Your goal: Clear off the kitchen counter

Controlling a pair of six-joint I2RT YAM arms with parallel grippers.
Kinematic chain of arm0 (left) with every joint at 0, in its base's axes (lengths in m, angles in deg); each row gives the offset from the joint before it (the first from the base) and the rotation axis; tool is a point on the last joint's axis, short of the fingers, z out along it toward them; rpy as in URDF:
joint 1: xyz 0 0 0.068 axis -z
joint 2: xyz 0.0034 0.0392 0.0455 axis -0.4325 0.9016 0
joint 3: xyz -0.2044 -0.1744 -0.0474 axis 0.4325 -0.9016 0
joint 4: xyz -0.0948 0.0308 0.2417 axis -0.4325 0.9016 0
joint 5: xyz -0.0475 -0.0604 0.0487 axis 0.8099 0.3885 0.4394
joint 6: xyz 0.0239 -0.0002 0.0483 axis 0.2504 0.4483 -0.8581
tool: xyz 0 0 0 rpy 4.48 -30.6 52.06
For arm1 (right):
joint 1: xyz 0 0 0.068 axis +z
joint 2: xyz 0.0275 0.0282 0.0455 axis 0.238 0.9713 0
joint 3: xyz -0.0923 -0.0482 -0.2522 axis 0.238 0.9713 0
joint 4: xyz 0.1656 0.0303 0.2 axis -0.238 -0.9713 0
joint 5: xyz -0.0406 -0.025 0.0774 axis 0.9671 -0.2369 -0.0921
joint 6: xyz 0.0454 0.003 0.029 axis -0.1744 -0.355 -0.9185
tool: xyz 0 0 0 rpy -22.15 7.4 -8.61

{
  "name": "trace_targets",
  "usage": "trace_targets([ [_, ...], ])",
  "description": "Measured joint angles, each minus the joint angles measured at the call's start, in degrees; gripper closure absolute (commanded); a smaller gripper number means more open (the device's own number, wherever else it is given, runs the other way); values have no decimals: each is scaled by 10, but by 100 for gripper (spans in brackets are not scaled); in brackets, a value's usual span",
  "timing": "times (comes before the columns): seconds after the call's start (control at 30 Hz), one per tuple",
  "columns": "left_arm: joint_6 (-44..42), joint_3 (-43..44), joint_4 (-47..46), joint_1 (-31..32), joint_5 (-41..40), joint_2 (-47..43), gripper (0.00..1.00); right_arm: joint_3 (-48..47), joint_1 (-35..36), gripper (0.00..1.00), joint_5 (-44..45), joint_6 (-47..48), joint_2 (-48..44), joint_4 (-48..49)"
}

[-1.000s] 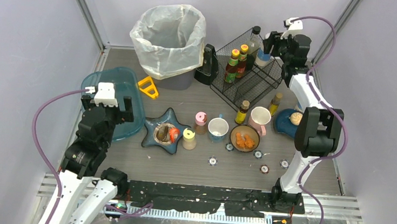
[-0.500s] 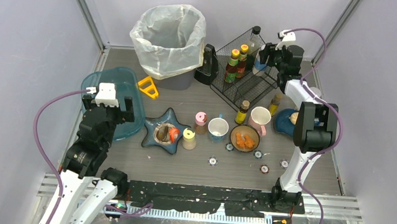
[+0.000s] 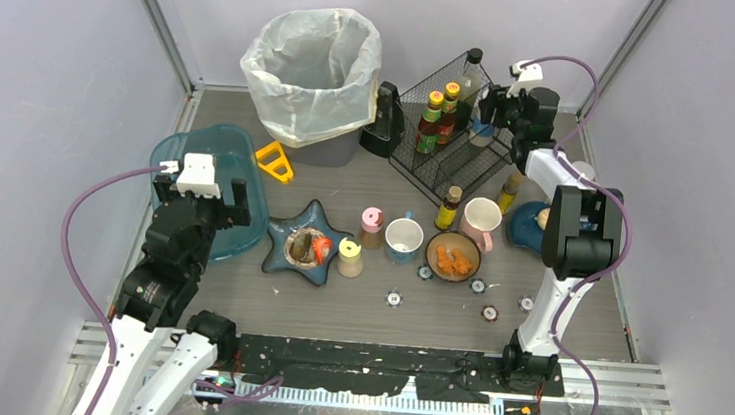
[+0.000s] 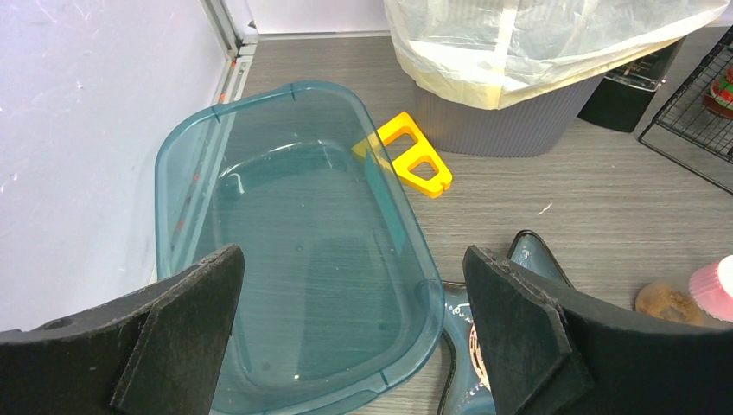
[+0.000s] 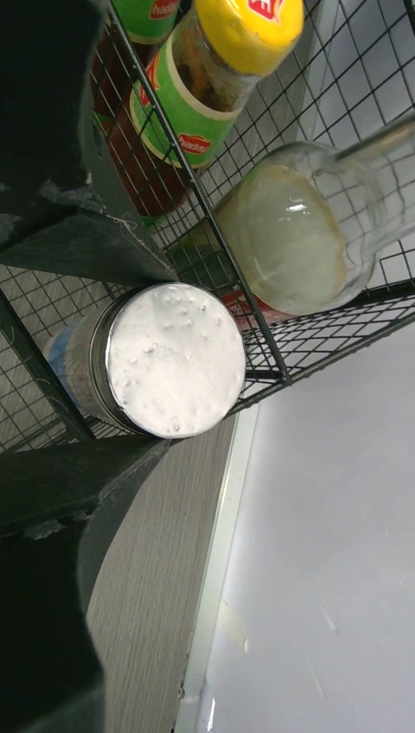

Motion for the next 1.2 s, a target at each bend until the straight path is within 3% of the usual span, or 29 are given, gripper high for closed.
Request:
trace_targets([
  [0.17,0,0,0,0,4,0,1,-12,-1,34,0,6,4,-12],
  [0.53,0,-3,-1,0,5,-11,1,-26,-4,2,23,10,-21,-87],
  [0.87,1,-3,-1,0,9,-27,1,-25,-7,5,131,-5,-181,-208],
  [1.2,3,-4,-1,3,9,-40,1,9,-40,5,306,-71,-308,-331],
])
